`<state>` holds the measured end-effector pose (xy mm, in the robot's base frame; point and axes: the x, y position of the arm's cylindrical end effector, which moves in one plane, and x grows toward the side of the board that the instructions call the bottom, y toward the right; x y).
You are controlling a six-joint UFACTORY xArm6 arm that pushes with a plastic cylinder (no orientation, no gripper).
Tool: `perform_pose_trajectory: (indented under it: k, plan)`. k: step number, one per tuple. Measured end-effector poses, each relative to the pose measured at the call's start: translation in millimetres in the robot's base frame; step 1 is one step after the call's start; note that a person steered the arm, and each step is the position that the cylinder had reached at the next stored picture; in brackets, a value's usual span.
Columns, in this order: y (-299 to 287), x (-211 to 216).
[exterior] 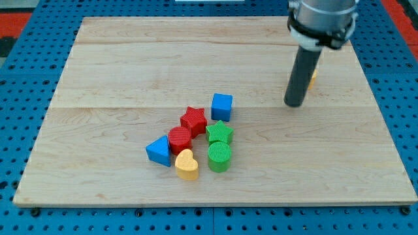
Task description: Move the blue cube to the center
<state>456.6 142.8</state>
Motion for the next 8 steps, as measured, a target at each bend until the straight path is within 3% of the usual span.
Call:
perform_pose_trajectory:
  k: [1, 2, 3, 5, 8]
  plan:
    - [-66.7, 43.9]
    - [-131.8, 47.4]
    - [-152.4, 36.4]
    - [-157.5, -5.2]
    - [-80.2, 4.4]
